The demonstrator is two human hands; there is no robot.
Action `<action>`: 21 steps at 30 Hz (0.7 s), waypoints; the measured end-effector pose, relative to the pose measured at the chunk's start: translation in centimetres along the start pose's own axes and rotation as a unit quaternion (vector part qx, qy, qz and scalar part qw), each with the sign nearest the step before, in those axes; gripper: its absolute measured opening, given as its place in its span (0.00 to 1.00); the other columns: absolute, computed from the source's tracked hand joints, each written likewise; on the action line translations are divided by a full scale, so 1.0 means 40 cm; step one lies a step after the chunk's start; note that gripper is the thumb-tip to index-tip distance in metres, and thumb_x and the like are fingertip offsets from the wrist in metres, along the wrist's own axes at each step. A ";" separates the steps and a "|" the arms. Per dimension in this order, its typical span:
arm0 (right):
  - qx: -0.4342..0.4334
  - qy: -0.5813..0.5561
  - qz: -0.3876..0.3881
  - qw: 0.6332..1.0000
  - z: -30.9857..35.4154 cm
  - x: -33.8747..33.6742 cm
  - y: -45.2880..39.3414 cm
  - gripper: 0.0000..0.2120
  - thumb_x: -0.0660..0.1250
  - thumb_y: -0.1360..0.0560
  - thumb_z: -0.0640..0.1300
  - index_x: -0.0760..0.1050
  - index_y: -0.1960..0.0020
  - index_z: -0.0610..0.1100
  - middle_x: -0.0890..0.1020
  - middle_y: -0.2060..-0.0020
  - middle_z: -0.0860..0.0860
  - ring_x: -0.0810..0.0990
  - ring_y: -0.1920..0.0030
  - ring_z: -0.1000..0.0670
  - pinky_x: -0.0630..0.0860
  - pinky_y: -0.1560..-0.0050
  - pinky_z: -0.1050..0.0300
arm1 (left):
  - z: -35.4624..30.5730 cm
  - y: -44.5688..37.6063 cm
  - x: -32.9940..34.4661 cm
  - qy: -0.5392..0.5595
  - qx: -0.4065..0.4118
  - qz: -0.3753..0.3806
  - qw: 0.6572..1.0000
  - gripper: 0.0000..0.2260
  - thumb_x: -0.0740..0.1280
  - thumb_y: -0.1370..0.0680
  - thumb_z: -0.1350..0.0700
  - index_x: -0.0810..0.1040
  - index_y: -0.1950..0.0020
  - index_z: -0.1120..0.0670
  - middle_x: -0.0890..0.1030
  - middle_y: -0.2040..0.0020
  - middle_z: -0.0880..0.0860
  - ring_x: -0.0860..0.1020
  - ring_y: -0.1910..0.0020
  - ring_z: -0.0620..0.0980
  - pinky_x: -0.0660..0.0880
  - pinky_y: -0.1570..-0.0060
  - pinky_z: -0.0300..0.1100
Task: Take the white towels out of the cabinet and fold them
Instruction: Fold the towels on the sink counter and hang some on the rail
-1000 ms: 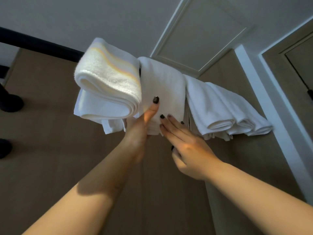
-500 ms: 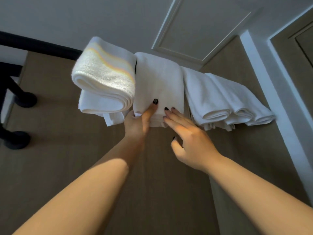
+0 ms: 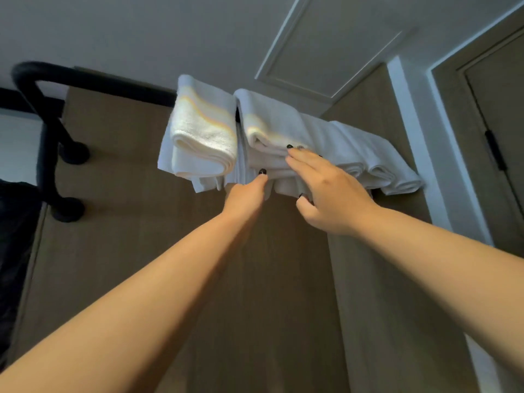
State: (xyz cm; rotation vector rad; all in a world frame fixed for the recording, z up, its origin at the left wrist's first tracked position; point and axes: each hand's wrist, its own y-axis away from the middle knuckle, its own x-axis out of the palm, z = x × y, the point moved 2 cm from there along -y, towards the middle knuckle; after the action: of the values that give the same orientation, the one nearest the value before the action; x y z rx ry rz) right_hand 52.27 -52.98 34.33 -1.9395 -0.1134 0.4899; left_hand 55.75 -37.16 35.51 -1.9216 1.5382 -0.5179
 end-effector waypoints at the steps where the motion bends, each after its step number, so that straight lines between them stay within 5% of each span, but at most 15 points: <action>1: -0.014 0.024 0.020 0.999 0.014 -0.021 0.002 0.33 0.64 0.26 0.39 0.59 0.22 0.41 0.59 0.22 0.47 0.55 0.22 0.50 0.49 0.26 0.60 | -0.008 0.021 -0.010 -0.011 -0.008 0.003 1.000 0.26 0.63 0.19 0.45 0.70 0.29 0.62 0.78 0.40 0.60 0.77 0.53 0.54 0.67 0.61 0.42; 5: -0.073 0.121 0.138 0.980 0.080 -0.096 0.037 0.34 0.61 0.26 0.39 0.56 0.22 0.40 0.56 0.21 0.45 0.52 0.21 0.48 0.52 0.22 0.52 | -0.052 0.113 -0.057 -0.036 0.021 0.027 0.999 0.30 0.62 0.19 0.48 0.57 0.22 0.60 0.71 0.32 0.55 0.73 0.44 0.50 0.67 0.54 0.41; 8: -0.071 0.174 0.211 0.959 0.135 -0.139 0.082 0.33 0.57 0.23 0.40 0.51 0.20 0.43 0.51 0.20 0.48 0.47 0.20 0.49 0.49 0.22 0.51 | -0.076 0.199 -0.137 -0.094 0.038 0.043 0.994 0.25 0.63 0.20 0.49 0.65 0.26 0.59 0.74 0.45 0.50 0.72 0.57 0.45 0.66 0.64 0.40; 11: -0.034 0.145 0.235 0.960 0.212 -0.177 0.128 0.32 0.58 0.22 0.41 0.52 0.20 0.44 0.52 0.20 0.49 0.48 0.21 0.50 0.50 0.22 0.53 | -0.061 0.283 -0.240 -0.156 -0.022 0.088 0.984 0.23 0.64 0.21 0.48 0.71 0.32 0.62 0.78 0.57 0.55 0.71 0.66 0.47 0.67 0.67 0.43; 12: -0.021 0.129 0.240 0.962 0.243 -0.188 0.141 0.32 0.59 0.21 0.43 0.51 0.20 0.45 0.53 0.20 0.50 0.49 0.21 0.51 0.49 0.23 0.54 | -0.055 0.315 -0.276 -0.194 -0.024 0.101 0.975 0.22 0.64 0.21 0.48 0.72 0.32 0.59 0.78 0.56 0.54 0.72 0.64 0.49 0.69 0.66 0.45; 16: 0.014 0.059 0.276 0.959 0.382 -0.206 0.178 0.33 0.60 0.20 0.51 0.51 0.20 0.47 0.55 0.21 0.52 0.50 0.21 0.52 0.49 0.23 0.54 | -0.027 0.444 -0.408 -0.371 0.048 0.163 0.913 0.30 0.61 0.19 0.45 0.58 0.22 0.57 0.70 0.28 0.54 0.71 0.35 0.53 0.68 0.46 0.41; 18: 0.014 0.023 0.288 0.957 0.453 -0.203 0.192 0.33 0.60 0.20 0.52 0.52 0.20 0.47 0.56 0.21 0.52 0.51 0.21 0.53 0.50 0.23 0.54 | -0.001 0.507 -0.467 -0.411 0.063 0.198 0.888 0.33 0.62 0.19 0.46 0.52 0.20 0.58 0.61 0.21 0.56 0.56 0.21 0.52 0.62 0.30 0.43; 21: 0.016 -0.031 0.294 0.955 0.554 -0.193 0.229 0.32 0.61 0.21 0.52 0.53 0.21 0.47 0.59 0.22 0.52 0.53 0.21 0.53 0.51 0.23 0.54 | 0.043 0.605 -0.543 -0.446 0.042 0.242 0.860 0.33 0.59 0.18 0.46 0.47 0.19 0.56 0.51 0.19 0.56 0.43 0.20 0.50 0.53 0.23 0.49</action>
State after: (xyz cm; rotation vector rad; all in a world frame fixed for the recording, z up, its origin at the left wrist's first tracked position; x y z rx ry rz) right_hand 35.33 -40.07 20.89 -1.9097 0.4446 0.9354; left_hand 33.96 -19.03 19.49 -1.2945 1.2297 0.4777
